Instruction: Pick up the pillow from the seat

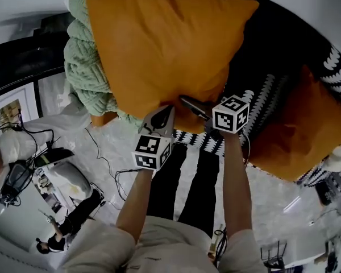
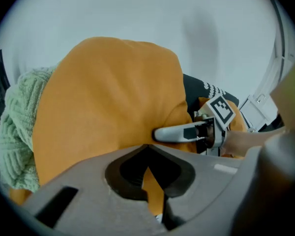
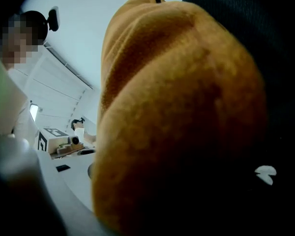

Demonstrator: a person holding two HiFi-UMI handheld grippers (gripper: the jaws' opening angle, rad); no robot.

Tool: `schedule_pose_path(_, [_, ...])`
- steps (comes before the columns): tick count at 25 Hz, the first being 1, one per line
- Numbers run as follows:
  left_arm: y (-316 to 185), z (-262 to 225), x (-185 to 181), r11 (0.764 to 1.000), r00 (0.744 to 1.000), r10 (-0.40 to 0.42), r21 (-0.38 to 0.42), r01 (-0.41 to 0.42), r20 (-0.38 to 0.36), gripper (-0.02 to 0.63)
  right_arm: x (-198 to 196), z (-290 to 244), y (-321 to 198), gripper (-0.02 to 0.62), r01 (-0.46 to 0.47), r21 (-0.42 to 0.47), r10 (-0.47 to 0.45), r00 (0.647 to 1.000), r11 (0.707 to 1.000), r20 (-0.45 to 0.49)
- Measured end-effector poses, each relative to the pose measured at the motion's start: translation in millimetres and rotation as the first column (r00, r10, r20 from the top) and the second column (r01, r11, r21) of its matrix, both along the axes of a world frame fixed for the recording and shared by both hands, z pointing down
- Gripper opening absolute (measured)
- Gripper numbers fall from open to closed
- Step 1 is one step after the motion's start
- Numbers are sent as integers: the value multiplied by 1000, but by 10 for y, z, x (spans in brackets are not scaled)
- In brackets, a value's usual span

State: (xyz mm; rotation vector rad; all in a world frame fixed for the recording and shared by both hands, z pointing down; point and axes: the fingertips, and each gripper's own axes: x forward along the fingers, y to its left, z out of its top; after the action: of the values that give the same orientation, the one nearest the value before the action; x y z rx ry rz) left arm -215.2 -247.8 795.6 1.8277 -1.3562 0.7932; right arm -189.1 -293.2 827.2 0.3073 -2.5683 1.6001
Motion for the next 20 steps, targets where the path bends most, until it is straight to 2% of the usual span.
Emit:
schedule_pose_path(6, [68,-325,6,997,998,53,55,-51,-41,9,107,-353,277,225,-107,31,108,992,994,-58])
schedule_pose_path(12, [262,-573,-94,993,994,100,69,-97,-46,11,98,-585,589,212,-186,27,188,975,982,-120])
schedule_pose_path(20, [358,-930,-136,978,983,177,117,-170,-47,11,188,-778,823,210,-281,73,290,924,957,-251])
